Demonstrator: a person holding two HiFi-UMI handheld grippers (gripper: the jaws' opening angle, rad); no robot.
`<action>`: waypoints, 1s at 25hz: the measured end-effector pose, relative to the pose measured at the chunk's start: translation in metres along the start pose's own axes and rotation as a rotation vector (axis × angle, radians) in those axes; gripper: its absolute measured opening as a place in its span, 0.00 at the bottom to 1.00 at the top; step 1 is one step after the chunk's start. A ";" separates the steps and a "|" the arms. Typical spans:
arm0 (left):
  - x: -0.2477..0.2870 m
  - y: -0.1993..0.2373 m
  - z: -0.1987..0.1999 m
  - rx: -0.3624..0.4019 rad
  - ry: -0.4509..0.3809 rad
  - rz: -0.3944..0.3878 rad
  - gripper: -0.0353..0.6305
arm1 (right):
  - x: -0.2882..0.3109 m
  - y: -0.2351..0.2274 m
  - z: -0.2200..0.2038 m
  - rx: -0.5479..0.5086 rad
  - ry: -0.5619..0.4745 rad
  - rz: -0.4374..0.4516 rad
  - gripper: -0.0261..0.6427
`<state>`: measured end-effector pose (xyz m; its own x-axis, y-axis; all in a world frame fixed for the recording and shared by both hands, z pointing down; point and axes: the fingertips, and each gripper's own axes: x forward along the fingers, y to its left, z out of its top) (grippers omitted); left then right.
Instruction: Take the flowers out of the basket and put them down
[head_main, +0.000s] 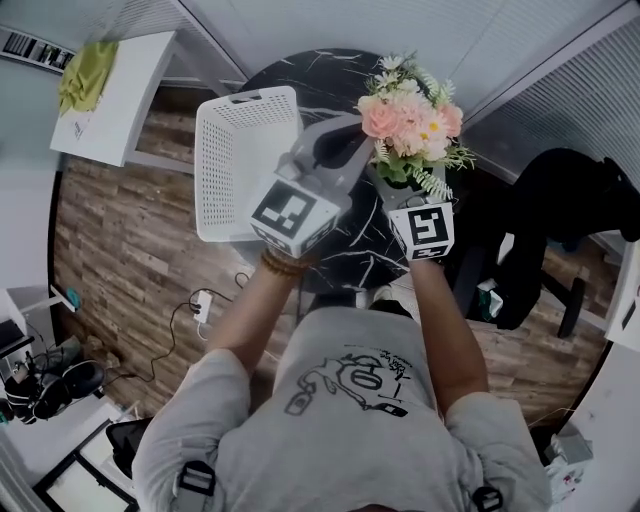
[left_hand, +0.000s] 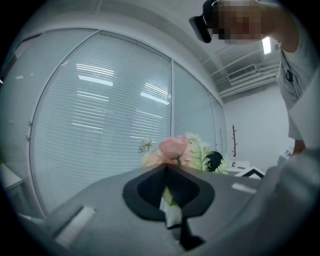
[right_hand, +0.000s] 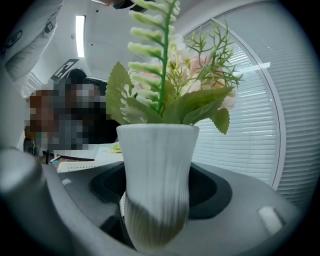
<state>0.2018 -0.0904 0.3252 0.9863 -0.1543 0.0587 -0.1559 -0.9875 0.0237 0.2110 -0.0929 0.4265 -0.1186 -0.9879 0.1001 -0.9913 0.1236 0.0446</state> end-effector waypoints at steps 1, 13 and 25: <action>0.001 -0.001 -0.006 -0.007 0.005 -0.003 0.06 | -0.001 0.000 -0.007 0.002 0.005 0.000 0.56; 0.005 -0.006 -0.082 -0.082 0.080 -0.022 0.06 | -0.002 0.008 -0.085 0.024 0.076 0.024 0.56; 0.010 -0.003 -0.140 -0.124 0.116 -0.034 0.06 | 0.003 0.007 -0.142 0.028 0.120 0.031 0.56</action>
<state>0.2044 -0.0845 0.4652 0.9794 -0.1089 0.1700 -0.1349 -0.9795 0.1499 0.2115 -0.0819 0.5679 -0.1429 -0.9651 0.2193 -0.9887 0.1491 0.0121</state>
